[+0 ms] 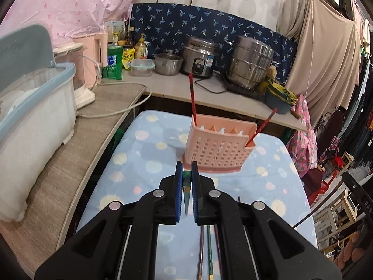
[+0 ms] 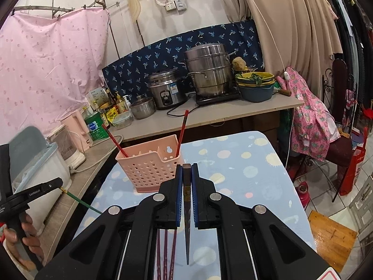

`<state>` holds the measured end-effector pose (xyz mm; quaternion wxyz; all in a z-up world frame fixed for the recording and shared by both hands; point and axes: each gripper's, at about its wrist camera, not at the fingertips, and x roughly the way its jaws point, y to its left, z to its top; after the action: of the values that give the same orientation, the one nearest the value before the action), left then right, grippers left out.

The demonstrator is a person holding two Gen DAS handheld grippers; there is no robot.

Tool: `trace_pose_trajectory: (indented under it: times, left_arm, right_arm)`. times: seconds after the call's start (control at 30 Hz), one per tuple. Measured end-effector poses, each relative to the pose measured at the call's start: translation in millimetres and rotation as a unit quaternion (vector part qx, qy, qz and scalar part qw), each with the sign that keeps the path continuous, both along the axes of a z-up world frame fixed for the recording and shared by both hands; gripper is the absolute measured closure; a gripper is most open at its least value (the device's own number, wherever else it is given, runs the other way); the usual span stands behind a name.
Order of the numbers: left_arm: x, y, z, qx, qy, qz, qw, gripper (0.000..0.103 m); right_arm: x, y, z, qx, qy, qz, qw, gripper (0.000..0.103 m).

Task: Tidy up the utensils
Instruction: 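Lift the green and brown chopsticks and carry them over the pink basket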

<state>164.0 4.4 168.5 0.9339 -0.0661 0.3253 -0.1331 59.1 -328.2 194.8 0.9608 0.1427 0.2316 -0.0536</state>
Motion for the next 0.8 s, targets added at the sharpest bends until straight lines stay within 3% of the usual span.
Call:
trace_pose_trajectory:
  times: [0.2,0.57,0.8]
  left_arm:
    - [22.4,-7.3,37.9,-0.025,-0.03,-0.005,0.9992,0.096]
    - [63.8,-38.8,121.2,-0.063,-0.115,-0.008,0.9914,0.096]
    - [97.7,-62.1,135.5,-0.049,-0.154,0.012,0.9867,0.096]
  right_arm:
    - [25.6,-3.6,21.8,0.01,-0.03,0.006,0.999,0.096]
    - [102.6,-7.1,92.7,0.031,-0.115,0.022,0.993,0.096]
    - [153.6,3.9,108.0,0.028,-0.129,0.034,0.991,0.096]
